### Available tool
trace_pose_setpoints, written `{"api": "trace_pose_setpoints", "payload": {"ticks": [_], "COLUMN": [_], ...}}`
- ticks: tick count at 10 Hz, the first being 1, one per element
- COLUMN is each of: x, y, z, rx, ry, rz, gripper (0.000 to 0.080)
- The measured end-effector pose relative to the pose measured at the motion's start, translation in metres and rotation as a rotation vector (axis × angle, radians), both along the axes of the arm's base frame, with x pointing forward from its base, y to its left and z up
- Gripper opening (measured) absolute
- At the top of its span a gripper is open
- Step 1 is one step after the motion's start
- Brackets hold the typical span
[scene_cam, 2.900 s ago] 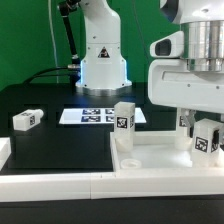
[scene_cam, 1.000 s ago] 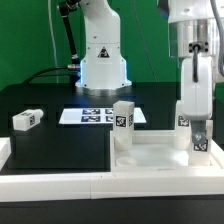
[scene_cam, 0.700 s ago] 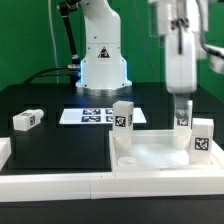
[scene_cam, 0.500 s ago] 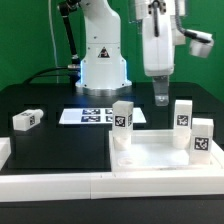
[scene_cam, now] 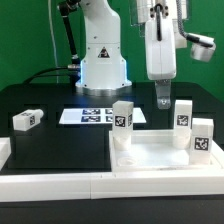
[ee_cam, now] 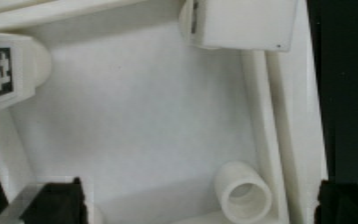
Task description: Assemble square table
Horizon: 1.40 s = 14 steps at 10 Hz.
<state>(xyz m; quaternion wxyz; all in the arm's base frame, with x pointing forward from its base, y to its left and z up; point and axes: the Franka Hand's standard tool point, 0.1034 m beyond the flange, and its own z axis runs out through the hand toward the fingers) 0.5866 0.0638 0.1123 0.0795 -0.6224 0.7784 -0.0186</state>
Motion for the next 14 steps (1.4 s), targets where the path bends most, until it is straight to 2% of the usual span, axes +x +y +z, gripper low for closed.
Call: {"api": "trace_pose_setpoints", "payload": {"ticks": [1, 2, 3, 4, 6, 7, 8, 11, 14], "x": [-0.001, -0.017, -0.034, -0.044, -0.052, -0.051, -0.051, -0.053, -0.082], "y": [-0.003, -0.019, -0.036, -0.053, -0.080, -0.086, -0.085, -0.091, -0.162], "z": [0.000, -0.005, -0.003, 0.000, 0.003, 0.004, 0.003, 0.002, -0.008], "rx": [-0.009, -0.039, -0.043, -0.053, -0.088, -0.093, -0.102, -0.146, -0.212], "ry": [-0.008, -0.034, -0.028, -0.030, -0.038, -0.040, -0.039, -0.052, -0.052], "rz": [0.029, 0.092, 0.145, 0.203, 0.361, 0.356, 0.408, 0.673, 1.041], "gripper": [0.0648, 0.0648, 0.0648, 0.0648, 0.0648, 0.0648, 0.0648, 0.0648, 0.0648]}}
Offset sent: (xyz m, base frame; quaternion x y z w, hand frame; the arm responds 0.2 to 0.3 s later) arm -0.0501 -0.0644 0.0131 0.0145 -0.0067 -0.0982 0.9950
